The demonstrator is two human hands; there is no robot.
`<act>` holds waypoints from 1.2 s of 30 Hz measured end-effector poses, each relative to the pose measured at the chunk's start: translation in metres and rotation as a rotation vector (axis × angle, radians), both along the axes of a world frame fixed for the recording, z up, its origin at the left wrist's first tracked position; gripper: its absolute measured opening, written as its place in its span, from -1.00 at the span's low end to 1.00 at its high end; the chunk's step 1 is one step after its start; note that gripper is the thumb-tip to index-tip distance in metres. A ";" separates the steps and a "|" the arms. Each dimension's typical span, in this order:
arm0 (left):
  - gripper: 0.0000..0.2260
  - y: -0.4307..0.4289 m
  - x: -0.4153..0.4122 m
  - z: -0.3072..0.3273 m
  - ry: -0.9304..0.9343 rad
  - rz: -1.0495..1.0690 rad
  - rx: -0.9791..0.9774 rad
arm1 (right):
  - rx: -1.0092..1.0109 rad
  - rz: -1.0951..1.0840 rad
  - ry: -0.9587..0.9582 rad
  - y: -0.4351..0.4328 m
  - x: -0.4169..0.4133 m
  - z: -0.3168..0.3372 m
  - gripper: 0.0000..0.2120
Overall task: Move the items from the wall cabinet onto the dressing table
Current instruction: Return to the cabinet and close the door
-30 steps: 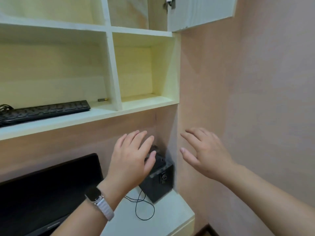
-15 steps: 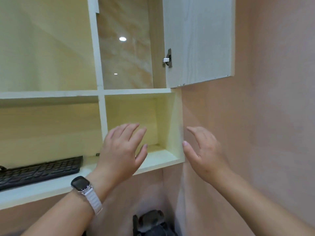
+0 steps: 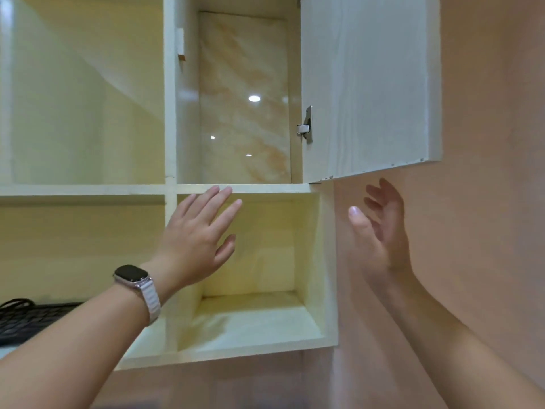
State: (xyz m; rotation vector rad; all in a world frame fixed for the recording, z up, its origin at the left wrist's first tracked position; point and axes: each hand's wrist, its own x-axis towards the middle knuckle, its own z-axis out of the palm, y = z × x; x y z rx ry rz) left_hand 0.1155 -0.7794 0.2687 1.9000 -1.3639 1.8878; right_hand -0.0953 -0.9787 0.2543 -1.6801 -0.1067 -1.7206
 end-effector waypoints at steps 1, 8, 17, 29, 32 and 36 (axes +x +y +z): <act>-0.49 0.000 0.004 -0.001 -0.008 0.025 0.016 | -0.016 0.028 -0.019 -0.002 0.003 0.003 -0.30; -0.52 -0.003 0.016 -0.003 -0.110 0.024 -0.014 | -0.175 0.039 -0.006 -0.005 0.025 0.018 -0.44; -0.53 -0.005 0.018 -0.004 -0.120 0.003 -0.025 | -0.298 0.042 -0.073 0.005 0.044 0.024 -0.52; -0.58 -0.003 0.015 -0.006 -0.097 -0.070 -0.046 | -0.558 -0.477 0.135 0.024 0.071 0.030 -0.29; -0.59 -0.003 0.014 -0.006 -0.082 -0.070 -0.043 | -0.584 -0.504 0.131 0.021 0.074 0.030 -0.30; -0.61 -0.003 0.014 -0.006 -0.085 -0.077 -0.046 | -0.610 -0.588 0.181 0.021 0.078 0.032 -0.29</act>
